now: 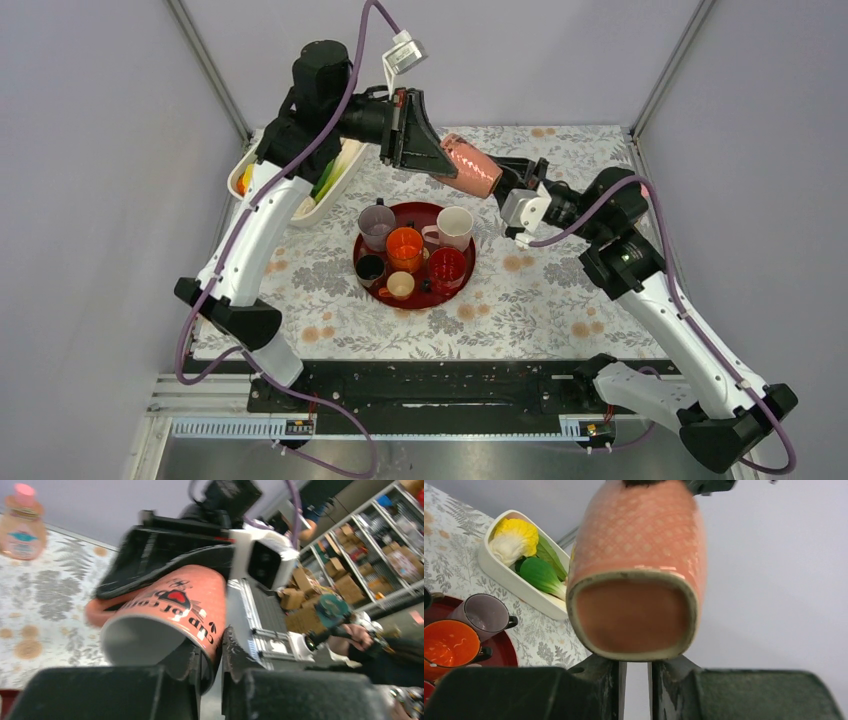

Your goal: Turn the mug right side up

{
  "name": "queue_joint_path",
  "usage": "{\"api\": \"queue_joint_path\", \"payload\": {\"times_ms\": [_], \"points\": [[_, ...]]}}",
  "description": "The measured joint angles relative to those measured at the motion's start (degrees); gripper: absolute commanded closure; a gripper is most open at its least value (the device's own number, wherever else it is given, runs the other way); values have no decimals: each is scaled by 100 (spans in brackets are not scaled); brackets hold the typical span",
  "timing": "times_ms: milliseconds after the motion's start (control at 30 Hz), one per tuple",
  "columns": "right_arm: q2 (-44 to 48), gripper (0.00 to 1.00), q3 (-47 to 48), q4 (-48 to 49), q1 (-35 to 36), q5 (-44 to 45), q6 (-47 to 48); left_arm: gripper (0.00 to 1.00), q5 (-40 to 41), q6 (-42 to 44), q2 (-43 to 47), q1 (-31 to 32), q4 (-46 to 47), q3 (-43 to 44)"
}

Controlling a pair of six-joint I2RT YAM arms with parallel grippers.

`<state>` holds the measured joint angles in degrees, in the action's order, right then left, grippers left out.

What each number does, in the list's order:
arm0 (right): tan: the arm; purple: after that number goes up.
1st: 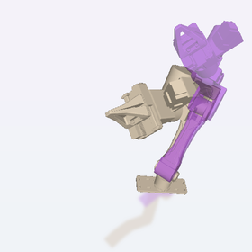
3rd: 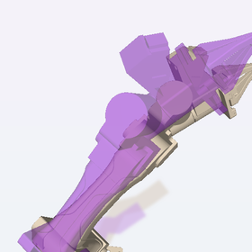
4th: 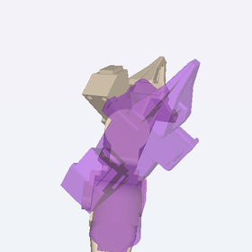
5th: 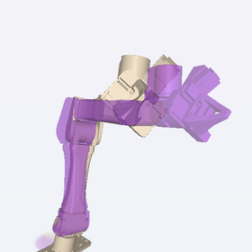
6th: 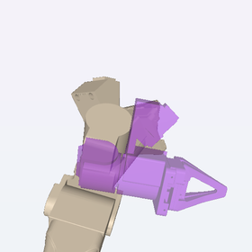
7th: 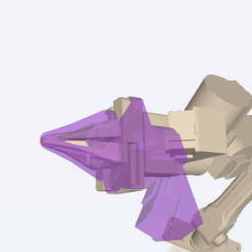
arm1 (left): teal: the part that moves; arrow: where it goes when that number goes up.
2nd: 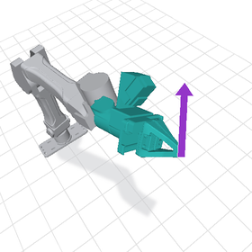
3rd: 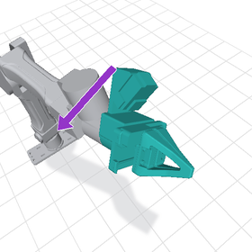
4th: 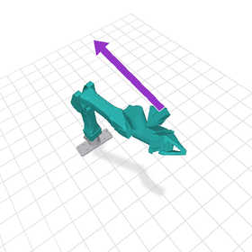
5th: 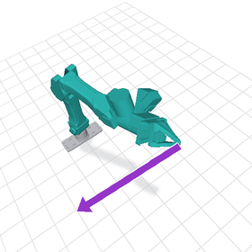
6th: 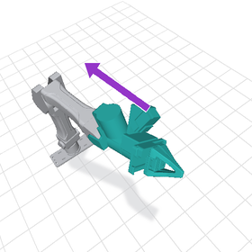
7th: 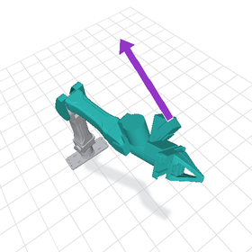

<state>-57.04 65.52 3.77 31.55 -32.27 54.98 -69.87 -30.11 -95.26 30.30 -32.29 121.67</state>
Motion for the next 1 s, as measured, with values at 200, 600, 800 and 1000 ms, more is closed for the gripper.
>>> {"api": "queue_joint_path", "payload": {"times_ms": [200, 600, 800, 1000], "points": [[-236, 52, 20, 306, 24, -284, 177, 100, -470, -345, 114, 4, 227, 0], [-505, 0, -284, 389, 22, 1106, 162, 100, 935, 901, -289, -459, -894, 352], [-516, 1, -715, -149, -177, 1781, 155, 100, 3379, 3071, -409, -487, -1840, 535], [-494, 1, -1322, -682, -273, 2129, -155, 100, 5449, 4857, -1154, -319, -2173, 372]]}}
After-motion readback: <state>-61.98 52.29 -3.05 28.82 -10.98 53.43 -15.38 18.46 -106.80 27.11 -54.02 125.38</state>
